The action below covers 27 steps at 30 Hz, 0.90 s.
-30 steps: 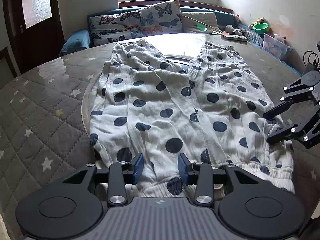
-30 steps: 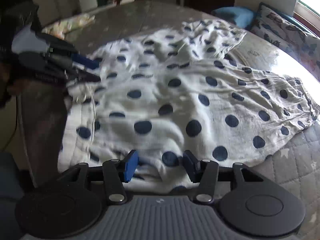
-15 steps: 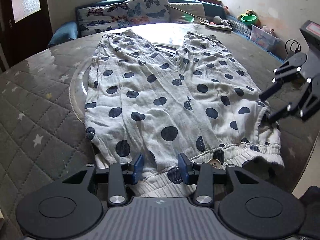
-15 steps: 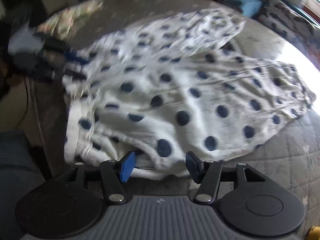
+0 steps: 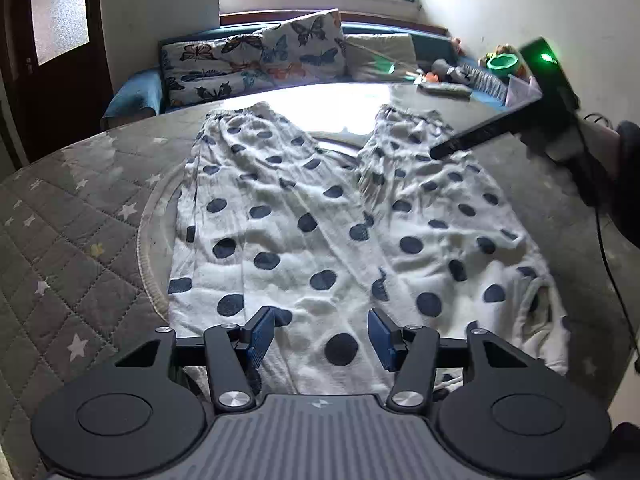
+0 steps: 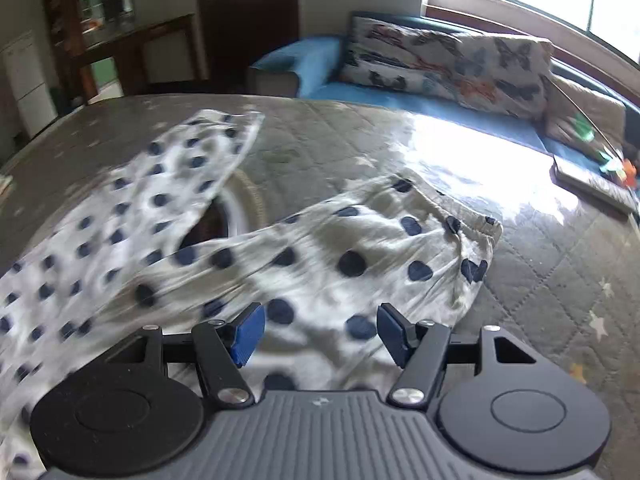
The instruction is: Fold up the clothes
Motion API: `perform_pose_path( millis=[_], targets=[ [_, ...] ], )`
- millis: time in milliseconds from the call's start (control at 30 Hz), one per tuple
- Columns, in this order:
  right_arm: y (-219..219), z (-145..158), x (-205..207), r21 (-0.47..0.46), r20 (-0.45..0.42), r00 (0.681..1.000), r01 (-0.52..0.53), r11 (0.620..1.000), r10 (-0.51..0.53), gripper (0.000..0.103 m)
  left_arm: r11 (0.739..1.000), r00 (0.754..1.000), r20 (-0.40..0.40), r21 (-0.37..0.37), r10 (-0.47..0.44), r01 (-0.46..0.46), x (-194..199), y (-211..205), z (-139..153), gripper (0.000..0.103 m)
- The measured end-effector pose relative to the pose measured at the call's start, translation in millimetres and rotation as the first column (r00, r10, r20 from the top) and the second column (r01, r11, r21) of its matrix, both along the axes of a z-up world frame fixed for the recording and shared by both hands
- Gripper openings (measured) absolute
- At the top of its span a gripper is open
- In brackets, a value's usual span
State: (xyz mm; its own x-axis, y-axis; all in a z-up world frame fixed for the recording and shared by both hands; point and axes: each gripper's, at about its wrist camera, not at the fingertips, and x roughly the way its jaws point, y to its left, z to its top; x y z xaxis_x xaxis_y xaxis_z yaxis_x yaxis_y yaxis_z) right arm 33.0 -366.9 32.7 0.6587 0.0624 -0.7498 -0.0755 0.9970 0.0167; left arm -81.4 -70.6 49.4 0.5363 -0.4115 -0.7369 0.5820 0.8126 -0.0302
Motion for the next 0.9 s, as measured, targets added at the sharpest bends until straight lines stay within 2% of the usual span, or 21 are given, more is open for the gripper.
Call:
perform_pose_path(
  millis=[167, 267, 467, 633, 833, 900],
  targets=[
    [-16.5, -18.6, 1.4, -0.012, 0.01, 0.999, 0.03, 0.999, -0.03, 0.065, 0.999, 0.999, -0.027, 0.025, 0.03, -0.029, 1.3, 11.2, -11.3, 0.056],
    [-27.5, -18.8, -5.7, -0.032, -0.003, 0.998, 0.063, 0.998, -0.063, 0.069, 0.999, 0.998, -0.048, 0.028, 0.044, -0.043, 2.5, 18.7, -19.9, 0.056],
    [-42.8, -8.7, -10.5, -0.052, 0.019, 0.994, 0.106, 0.993, -0.105, 0.067, 0.999, 0.998, -0.042, 0.019, 0.037, -0.036, 1.8, 19.2, -21.2, 0.058],
    [-35.9, 1.5, 13.7, -0.002, 0.07, 0.993, 0.099, 0.995, -0.099, 0.067, 0.999, 0.998, -0.046, 0.015, 0.044, -0.043, 3.6, 19.0, -21.1, 0.058],
    [-32.8, -15.4, 49.2, -0.013, 0.047, 0.99, 0.136, 0.991, -0.135, 0.067, 0.998, 0.997, -0.047, 0.013, 0.056, -0.056, 2.6, 23.5, -21.5, 0.062],
    [-39.6, -23.1, 51.7, -0.023, 0.037, 0.986, 0.164, 0.986, -0.163, 0.07, 0.998, 0.996, -0.049, 0.013, 0.068, -0.067, 2.7, 27.0, -21.4, 0.064]
  ],
)
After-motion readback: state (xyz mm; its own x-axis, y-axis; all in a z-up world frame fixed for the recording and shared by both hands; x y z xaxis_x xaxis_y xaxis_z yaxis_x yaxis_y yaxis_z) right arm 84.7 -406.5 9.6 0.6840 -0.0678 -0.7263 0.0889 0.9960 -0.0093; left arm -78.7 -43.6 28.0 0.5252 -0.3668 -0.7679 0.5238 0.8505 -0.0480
